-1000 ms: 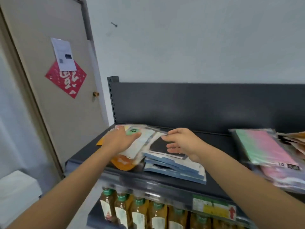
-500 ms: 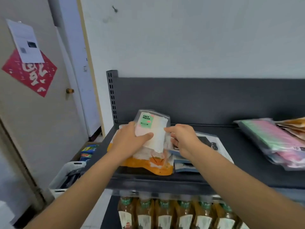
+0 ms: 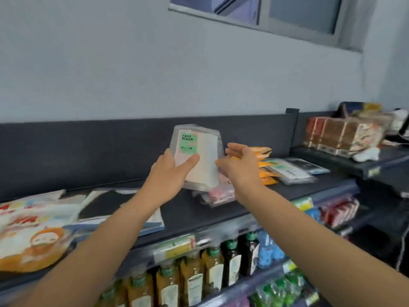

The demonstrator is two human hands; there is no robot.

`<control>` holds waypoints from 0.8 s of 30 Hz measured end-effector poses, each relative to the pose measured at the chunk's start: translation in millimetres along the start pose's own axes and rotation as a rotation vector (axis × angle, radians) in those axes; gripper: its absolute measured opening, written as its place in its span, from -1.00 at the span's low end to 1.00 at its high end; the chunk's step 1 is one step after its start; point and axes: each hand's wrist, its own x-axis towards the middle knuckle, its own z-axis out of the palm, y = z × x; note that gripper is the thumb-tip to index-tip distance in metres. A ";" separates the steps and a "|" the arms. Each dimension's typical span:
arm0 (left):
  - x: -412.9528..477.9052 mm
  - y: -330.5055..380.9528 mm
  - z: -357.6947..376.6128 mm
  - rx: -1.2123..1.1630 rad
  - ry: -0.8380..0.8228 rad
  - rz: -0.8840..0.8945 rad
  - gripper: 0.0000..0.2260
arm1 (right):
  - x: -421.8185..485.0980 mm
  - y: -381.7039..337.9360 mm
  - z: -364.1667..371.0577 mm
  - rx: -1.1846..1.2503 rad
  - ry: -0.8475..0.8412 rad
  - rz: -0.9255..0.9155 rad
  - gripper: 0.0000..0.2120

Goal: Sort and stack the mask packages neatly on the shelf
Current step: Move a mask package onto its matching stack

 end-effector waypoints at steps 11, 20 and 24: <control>19.2 88.2 262.7 -0.065 -0.269 0.187 -0.35 | 78.0 -3.7 -265.4 -0.236 0.193 -0.060 -0.60; 84.3 82.7 363.6 0.065 -0.368 0.086 -0.07 | 168.2 23.8 -336.1 -0.293 0.199 -0.038 -0.62; 114.6 73.4 385.2 0.132 -0.444 0.038 0.02 | 218.2 50.3 -344.6 -0.315 0.179 -0.006 -0.61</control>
